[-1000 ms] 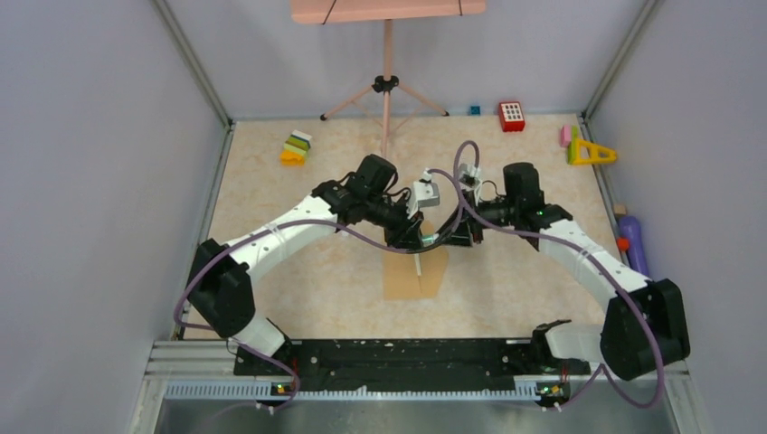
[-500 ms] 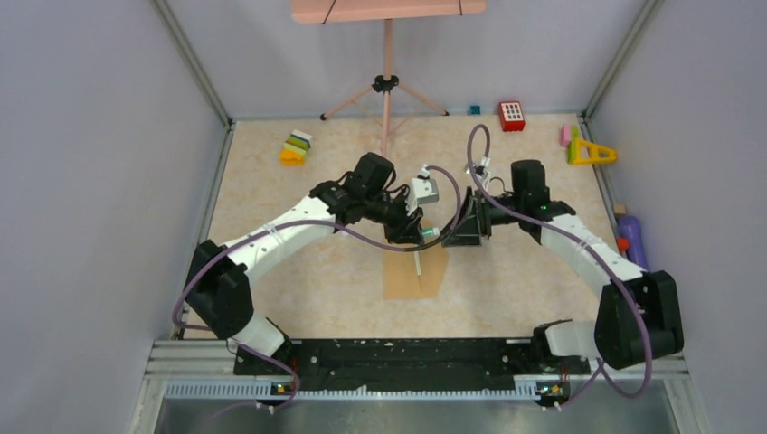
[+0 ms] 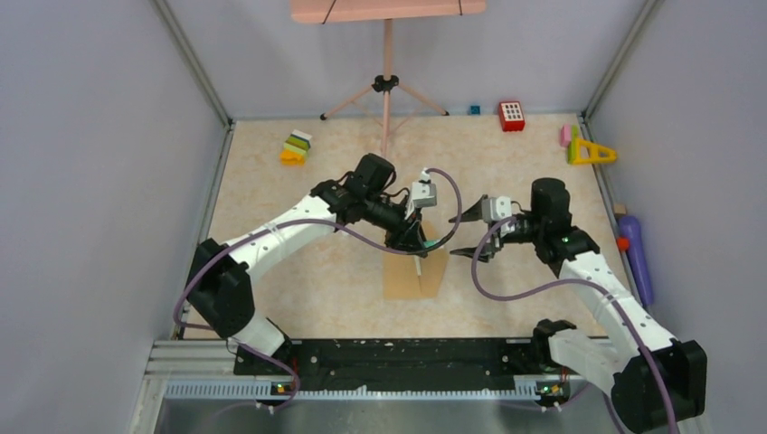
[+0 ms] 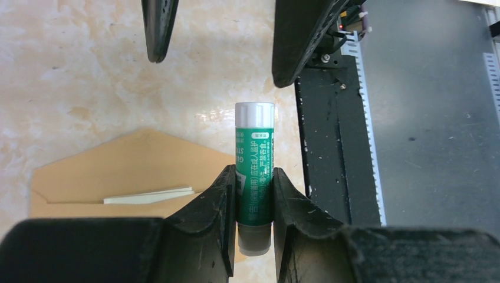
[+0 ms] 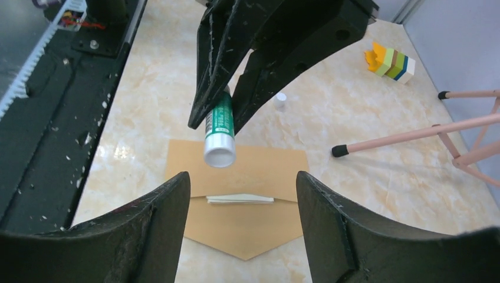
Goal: Place the letter into the envelope and seal it
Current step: Unscrew the solid glue.
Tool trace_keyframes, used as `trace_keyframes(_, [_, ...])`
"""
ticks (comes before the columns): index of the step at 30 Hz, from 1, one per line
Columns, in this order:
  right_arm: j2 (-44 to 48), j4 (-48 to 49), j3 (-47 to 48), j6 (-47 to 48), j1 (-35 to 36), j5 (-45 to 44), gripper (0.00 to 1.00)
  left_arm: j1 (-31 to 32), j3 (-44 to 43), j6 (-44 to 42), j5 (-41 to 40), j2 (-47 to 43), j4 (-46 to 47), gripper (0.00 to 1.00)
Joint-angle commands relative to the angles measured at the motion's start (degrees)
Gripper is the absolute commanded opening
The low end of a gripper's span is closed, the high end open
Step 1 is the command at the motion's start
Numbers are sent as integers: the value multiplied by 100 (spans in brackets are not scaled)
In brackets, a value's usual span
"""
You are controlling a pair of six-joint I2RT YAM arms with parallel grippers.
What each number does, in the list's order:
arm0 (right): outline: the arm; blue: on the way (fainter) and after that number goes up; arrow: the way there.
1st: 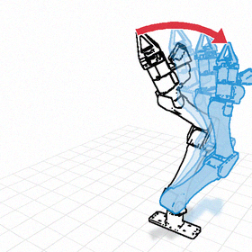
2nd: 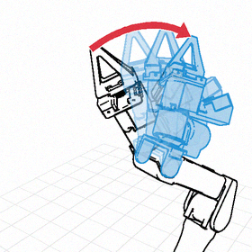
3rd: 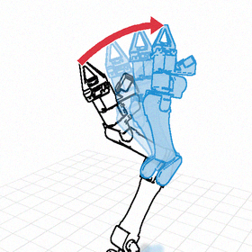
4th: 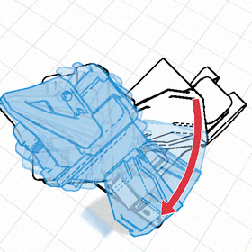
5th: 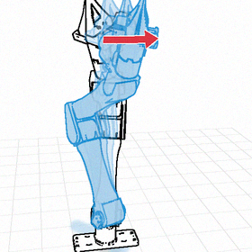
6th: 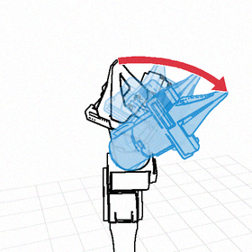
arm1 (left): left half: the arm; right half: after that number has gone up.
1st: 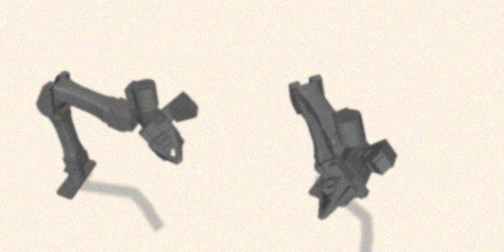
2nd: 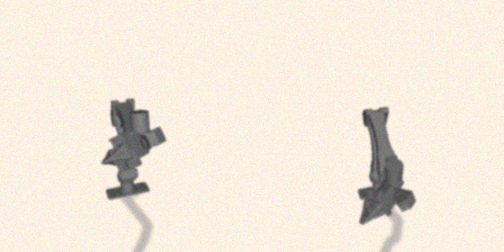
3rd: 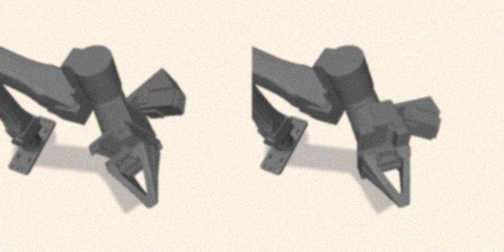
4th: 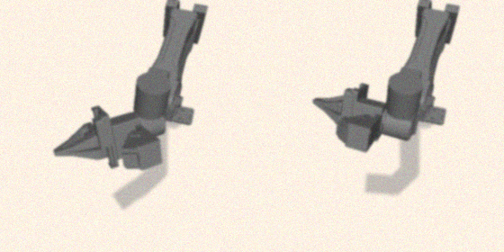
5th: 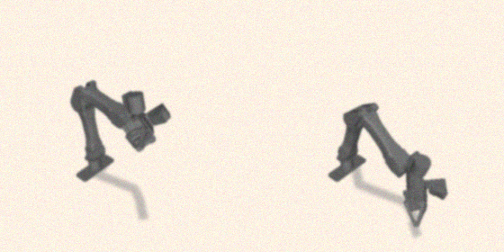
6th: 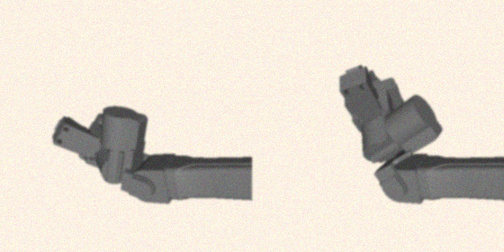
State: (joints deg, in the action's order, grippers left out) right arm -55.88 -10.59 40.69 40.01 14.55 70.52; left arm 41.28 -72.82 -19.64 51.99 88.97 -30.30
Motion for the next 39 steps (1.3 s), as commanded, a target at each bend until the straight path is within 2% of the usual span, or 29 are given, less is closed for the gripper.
trace_keyframes(1, [46, 240, -70, 904, 200, 48, 63, -14, -253, -66, 566, 123, -73, 0])
trace_keyframes(7, [102, 65, -142, 1218, 513, -62, 56, -12, -311, -53, 779, 296, -148, 0])
trace_keyframes(16, [131, -830, -89, 2151, 690, -84, 49, -14, -334, -49, 756, 314, -151, 0])
trace_keyframes(20, [147, -784, -114, 2120, 692, -161, 42, -12, -335, -48, 754, 303, -151, 0])
trace_keyframes(24, [135, -540, -140, 1851, 694, -222, 24, -12, -346, -40, 740, 296, -153, 0])
trace_keyframes(26, [131, -480, -125, 1717, 699, -206, 20, -13, -343, -40, 700, 290, -153, 0])
trace_keyframes(28, [88, -281, -110, 1218, 704, -219, 16, -8, -343, -28, 561, 267, -97, 0])
trace_keyframes(31, [-84, 125, 10, -158, 699, -368, 12, -14, -285, 167, -151, 174, 191, 0])
trace_keyframes(34, [-365, 69, 268, -1312, 703, -420, 11, -8, -203, 180, -810, 56, 367, 0])
trace_keyframes(39, [-1089, -15, 704, -3557, 691, -541, 10, -14, -14, 215, -1473, -84, 630, 0])
